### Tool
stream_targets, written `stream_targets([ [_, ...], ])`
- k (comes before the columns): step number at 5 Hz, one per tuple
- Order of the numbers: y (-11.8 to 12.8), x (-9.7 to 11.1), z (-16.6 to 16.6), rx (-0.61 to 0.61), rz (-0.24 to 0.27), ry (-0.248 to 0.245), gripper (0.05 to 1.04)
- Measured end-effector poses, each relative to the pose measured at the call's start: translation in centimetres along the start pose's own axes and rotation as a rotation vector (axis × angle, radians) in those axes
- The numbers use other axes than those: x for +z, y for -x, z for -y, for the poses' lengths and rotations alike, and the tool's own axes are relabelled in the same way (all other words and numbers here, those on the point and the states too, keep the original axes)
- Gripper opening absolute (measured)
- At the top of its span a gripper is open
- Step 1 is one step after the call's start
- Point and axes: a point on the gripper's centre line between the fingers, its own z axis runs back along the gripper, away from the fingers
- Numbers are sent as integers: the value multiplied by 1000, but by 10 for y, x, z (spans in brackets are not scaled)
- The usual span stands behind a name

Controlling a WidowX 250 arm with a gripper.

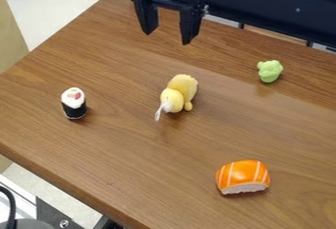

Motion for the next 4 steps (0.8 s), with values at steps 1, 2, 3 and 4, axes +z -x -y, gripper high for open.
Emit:
stream_targets([
  [1, 3, -10, 0, 8, -31, 4, 1000],
  [2, 4, -16, 3, -2, -34, -6, 1000],
  [3, 3, -18, 3, 0, -19, -11, 1000],
  [4, 6, -26, 4, -1, -12, -18, 1000],
])
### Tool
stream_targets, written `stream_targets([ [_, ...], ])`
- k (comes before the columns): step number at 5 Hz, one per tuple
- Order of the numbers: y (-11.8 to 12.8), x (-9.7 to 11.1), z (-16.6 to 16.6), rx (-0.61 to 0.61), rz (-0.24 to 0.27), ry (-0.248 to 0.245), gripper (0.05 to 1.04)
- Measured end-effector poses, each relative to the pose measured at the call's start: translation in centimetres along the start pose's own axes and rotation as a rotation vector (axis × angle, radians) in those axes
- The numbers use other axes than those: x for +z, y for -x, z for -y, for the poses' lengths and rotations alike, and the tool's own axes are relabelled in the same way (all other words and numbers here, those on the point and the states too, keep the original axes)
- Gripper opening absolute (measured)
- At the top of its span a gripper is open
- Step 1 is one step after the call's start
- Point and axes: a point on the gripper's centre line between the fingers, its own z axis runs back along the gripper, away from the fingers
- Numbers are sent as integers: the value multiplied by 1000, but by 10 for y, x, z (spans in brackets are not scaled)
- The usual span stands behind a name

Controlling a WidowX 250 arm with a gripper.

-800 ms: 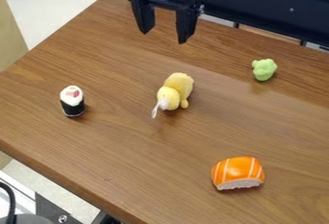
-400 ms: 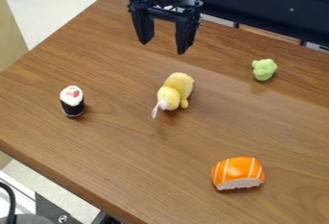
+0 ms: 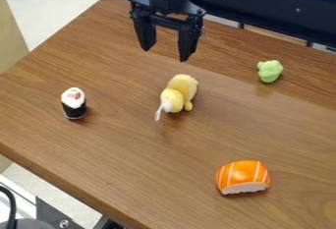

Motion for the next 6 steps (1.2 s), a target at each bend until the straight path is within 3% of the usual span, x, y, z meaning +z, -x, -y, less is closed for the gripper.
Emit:
stream_targets([
  [2, 1, -23, 4, 1, 28, -32, 1000],
  [5, 12, -81, 18, 4, 34, -89, 1000],
  [6, 6, -88, 19, 7, 50, -94, 954],
])
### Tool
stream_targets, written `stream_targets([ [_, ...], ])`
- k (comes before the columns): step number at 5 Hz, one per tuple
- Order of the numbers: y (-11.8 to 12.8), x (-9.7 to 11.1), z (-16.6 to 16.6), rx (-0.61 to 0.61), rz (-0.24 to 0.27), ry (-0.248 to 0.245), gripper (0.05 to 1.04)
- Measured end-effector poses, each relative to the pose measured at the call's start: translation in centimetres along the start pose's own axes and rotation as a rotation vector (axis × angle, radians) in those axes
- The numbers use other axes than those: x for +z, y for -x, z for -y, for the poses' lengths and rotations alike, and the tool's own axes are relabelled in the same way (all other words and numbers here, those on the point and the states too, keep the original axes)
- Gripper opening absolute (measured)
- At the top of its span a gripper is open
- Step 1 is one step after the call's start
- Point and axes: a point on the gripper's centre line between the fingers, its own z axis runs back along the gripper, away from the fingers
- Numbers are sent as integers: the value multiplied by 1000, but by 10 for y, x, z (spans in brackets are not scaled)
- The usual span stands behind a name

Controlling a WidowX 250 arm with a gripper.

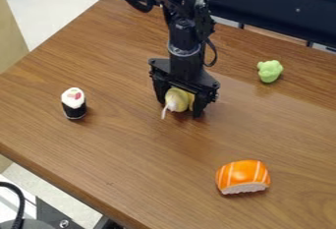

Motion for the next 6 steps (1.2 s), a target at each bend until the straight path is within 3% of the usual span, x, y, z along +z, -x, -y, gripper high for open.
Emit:
stream_targets([
  [1, -4, -2, 1, 2, 27, 5, 694],
  [2, -2, -1, -4, 14, 7, 31, 494],
  [3, 5, 2, -8, 8, -60, 34, 454],
  [4, 7, 20, -12, 17, -116, 47, 454],
  [6, -13, 63, -38, 77, -109, 83, 454],
])
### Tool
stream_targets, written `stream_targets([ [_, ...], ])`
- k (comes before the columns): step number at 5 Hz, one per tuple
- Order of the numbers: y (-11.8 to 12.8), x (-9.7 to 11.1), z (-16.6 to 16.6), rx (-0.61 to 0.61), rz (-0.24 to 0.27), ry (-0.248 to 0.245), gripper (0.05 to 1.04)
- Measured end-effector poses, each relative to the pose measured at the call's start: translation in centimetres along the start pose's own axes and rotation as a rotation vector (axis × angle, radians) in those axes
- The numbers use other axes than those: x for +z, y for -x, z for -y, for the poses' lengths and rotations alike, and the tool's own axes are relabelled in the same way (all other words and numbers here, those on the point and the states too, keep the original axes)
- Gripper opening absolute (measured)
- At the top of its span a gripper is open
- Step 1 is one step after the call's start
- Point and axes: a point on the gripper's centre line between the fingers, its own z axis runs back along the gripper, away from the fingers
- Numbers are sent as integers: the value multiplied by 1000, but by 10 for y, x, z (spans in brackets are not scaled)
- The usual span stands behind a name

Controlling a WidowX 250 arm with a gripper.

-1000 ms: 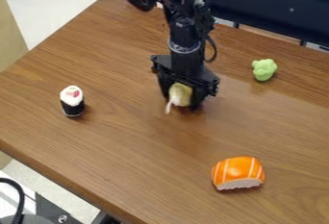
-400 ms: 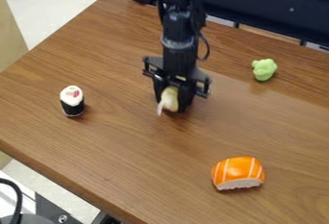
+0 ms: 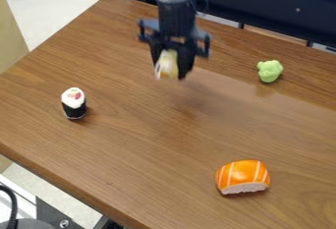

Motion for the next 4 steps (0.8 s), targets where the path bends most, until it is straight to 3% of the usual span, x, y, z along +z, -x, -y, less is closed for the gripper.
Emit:
stream_targets([
  [2, -26, 30, -38, 111, 82, -6, 454],
  [3, -42, 25, -54, 159, 68, 1, 454],
  [4, -54, 8, -65, 202, 53, -23, 454],
])
